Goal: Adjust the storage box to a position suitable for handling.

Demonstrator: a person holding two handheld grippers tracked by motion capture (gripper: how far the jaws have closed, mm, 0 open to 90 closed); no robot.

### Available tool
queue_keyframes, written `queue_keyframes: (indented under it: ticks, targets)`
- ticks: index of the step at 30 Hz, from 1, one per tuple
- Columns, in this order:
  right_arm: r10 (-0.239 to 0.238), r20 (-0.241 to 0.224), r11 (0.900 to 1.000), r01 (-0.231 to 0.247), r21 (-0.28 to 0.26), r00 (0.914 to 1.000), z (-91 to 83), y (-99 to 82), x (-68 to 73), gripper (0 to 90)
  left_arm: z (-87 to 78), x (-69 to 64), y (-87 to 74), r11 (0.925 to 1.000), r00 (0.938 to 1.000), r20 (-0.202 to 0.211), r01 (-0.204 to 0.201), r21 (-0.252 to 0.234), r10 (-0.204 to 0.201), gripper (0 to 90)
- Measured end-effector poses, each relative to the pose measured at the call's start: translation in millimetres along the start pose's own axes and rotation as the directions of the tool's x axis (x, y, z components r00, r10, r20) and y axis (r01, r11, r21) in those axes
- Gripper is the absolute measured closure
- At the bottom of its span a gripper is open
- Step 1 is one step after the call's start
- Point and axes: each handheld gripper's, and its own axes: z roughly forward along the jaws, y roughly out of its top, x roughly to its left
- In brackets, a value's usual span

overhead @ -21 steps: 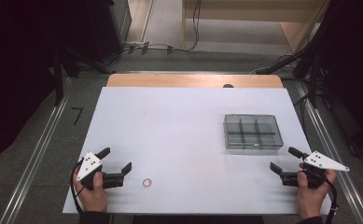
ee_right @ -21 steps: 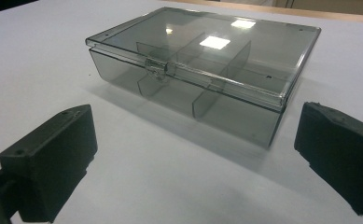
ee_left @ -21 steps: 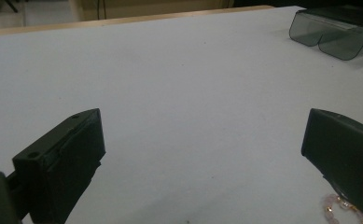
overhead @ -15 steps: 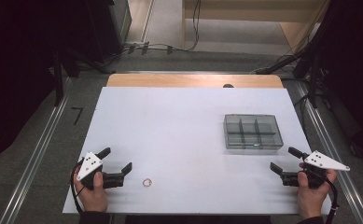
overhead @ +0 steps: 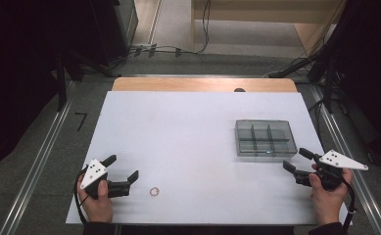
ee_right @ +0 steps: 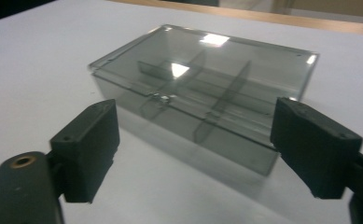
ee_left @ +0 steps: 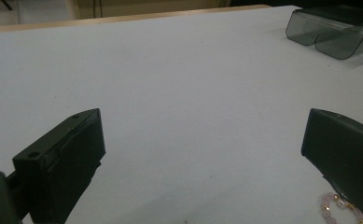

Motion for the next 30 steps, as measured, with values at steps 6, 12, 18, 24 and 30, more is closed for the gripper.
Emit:
queue_keyframes:
  ticks: [6, 12, 18, 24, 30]
  targets:
    - [0.009, 0.024, 0.9996, -0.009, 0.028, 0.9997, 3.1, 11.1, -8.8, 40.6, 0.2, 0.2, 0.1, 1.0, 1.0, -0.004, 0.004, 0.0, -0.004, 0.0]
    - [0.002, 0.035, 0.9986, -0.003, 0.053, 0.9994, 11.5, 32.9, -22.4, 62.1, 0.6, 0.6, 0.1, 1.0, 0.9999, -0.005, 0.009, 0.003, -0.009, 0.0]
    - [0.005, 0.044, 0.9967, -0.009, 0.08, 0.999, 23.9, 44.8, -37.6, 74.8, 1.3, 0.8, 0.3, 0.9999, 1.0, -0.004, 0.009, 0.005, -0.008, 0.0]
    - [0.0, 0.095, 0.9918, -0.012, 0.127, 0.9954, 38.9, 47.9, -52.9, 86.6, 1.3, 0.5, 0.3, 0.9999, 1.0, -0.002, 0.007, 0.008, -0.007, 0.0]
    - [0.02, 0.128, 0.9885, -0.039, 0.146, 0.9915, 48.6, 52.1, -66.4, 87.7, 1.6, 0.4, 0.4, 0.9999, 1.0, -0.002, 0.006, 0.013, -0.006, 0.0]
